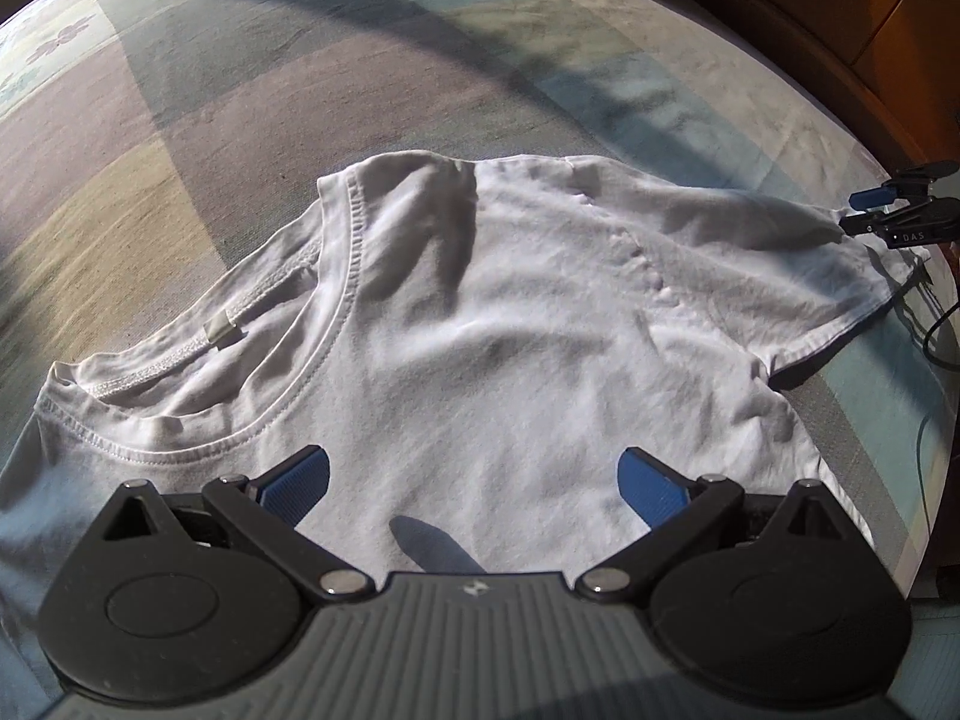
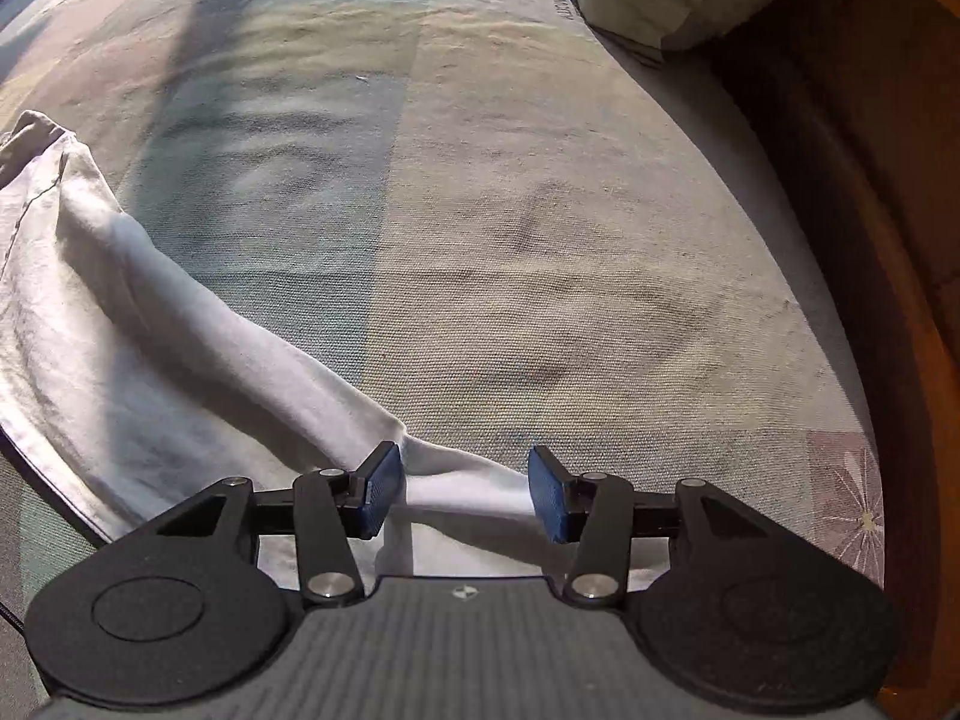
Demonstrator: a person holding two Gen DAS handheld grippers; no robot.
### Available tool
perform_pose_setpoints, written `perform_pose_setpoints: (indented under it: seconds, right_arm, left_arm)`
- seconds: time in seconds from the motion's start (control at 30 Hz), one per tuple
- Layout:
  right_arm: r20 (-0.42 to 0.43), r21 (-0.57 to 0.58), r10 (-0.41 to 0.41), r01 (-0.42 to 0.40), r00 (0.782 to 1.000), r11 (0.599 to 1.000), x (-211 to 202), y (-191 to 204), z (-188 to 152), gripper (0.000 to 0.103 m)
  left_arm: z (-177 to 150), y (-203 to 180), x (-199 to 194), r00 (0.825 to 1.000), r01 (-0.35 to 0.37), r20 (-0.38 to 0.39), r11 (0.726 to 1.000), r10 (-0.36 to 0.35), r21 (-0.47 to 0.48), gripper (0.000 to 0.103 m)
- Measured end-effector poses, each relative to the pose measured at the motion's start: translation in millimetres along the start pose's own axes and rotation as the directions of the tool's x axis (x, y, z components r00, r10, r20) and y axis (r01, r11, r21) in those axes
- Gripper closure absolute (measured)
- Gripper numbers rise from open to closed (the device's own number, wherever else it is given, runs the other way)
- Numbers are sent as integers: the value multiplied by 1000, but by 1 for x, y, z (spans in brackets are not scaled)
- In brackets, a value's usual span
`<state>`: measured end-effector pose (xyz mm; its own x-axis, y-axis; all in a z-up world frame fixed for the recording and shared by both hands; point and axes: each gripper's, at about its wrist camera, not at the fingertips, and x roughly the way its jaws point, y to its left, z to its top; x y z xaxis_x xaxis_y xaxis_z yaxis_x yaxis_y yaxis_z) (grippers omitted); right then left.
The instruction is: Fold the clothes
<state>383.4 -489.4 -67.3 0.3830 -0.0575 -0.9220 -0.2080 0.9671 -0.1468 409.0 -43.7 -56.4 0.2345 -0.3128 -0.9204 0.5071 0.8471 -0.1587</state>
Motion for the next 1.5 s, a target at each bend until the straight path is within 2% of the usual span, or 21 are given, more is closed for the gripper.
perform_pose_setpoints:
  seconds: [0.07, 0.1, 0.13, 0.17, 0.23, 0.3, 0.37, 0.47, 0.6, 0.7, 0.8, 0.9, 1.03, 1.1, 1.13, 1.2, 1.27, 1.33, 1.4, 1.47, 1.5]
  right_arm:
    - [-16, -35, -2, 1, 1000, 999, 0, 4, 1, 55]
    - [-26, -66, -3, 1, 1000, 998, 0, 9, 4, 65]
    - [-36, -99, -5, 1, 999, 995, -1, 14, 7, 98]
    - [-28, -110, -28, 25, 999, 994, -2, 17, 9, 99]
    - [-5, -123, -81, 80, 997, 989, -5, 21, 13, 99]
    - [11, -29, -141, 141, 990, 990, -9, 11, 19, 98]
    - [19, 76, -202, 200, 979, 977, -14, -1, 25, 88]
    - [70, 139, -96, 86, 993, 987, -26, 20, 40, 74]
    - [140, 190, 54, -80, 989, 979, -36, 53, 59, 71]
    - [178, 128, 110, -133, 978, 983, -21, 93, 84, 71]
    - [171, 4, 126, -129, 977, 992, -6, 121, 99, 71]
    - [143, -128, 141, -123, 980, 984, 5, 138, 98, 70]
    - [103, -240, 129, -101, 986, 966, 18, 150, 87, 59]
    - [103, -244, 151, -122, 983, 962, 19, 148, 86, 60]
    - [99, -241, 160, -133, 982, 961, 18, 148, 86, 67]
    - [90, -235, 178, -153, 980, 960, 18, 148, 89, 93]
    - [153, -249, 45, -5, 987, 968, 18, 156, 91, 95]
    - [201, -175, -71, 107, 977, 979, 15, 151, 99, 92]
    - [211, 4, -41, 41, 977, 999, -1, 136, 103, 88]
    - [196, 115, 15, -38, 980, 993, -13, 137, 94, 67]
    - [189, 167, 44, -76, 981, 983, -18, 138, 88, 63]
  left_arm:
    - [1, -1, 1, 1000, 1, 0, 1000, -1, -1, 2]
    - [2, -2, 1, 1000, 3, 1, 1000, -3, 1, 2]
    - [2, -2, 0, 1000, 4, 4, 1000, -4, 4, 2]
    - [2, -3, -1, 1000, 5, 7, 1000, -5, 7, 2]
    - [3, -4, -3, 1000, 3, 16, 1000, -3, 13, 2]
    - [3, -2, -5, 1000, 0, 20, 1000, -1, 10, 2]
    - [3, 1, -7, 1000, -3, 26, 1000, 3, 4, 2]
    - [2, 5, -6, 999, -14, 34, 1000, 14, -11, 2]
    - [4, 7, -4, 999, -15, 42, 999, 17, -40, 2]
    - [5, 7, -5, 999, -11, 51, 999, 12, -35, 2]
    - [3, 8, -7, 998, -12, 56, 1000, 13, -16, 2]
    - [-3, 13, -7, 998, -16, 53, 1000, 17, -27, 2]
    - [-10, 21, -5, 999, -17, 48, 998, 20, -68, 2]
    - [-12, 22, -5, 999, -13, 50, 997, 17, -73, 2]
    - [-12, 23, -6, 999, -11, 50, 997, 15, -75, 2]
    - [-12, 23, -6, 999, -9, 52, 997, 13, -75, 2]
    - [-9, 23, -7, 998, -5, 67, 997, 10, -79, 2]
    - [-3, 23, -9, 996, 9, 87, 997, -2, -79, 2]
    - [4, 22, -10, 994, 21, 110, 997, -13, -70, 2]
    - [10, 20, -8, 992, 21, 124, 998, -14, -60, 2]
    - [12, 20, -7, 992, 17, 126, 998, -10, -62, 2]
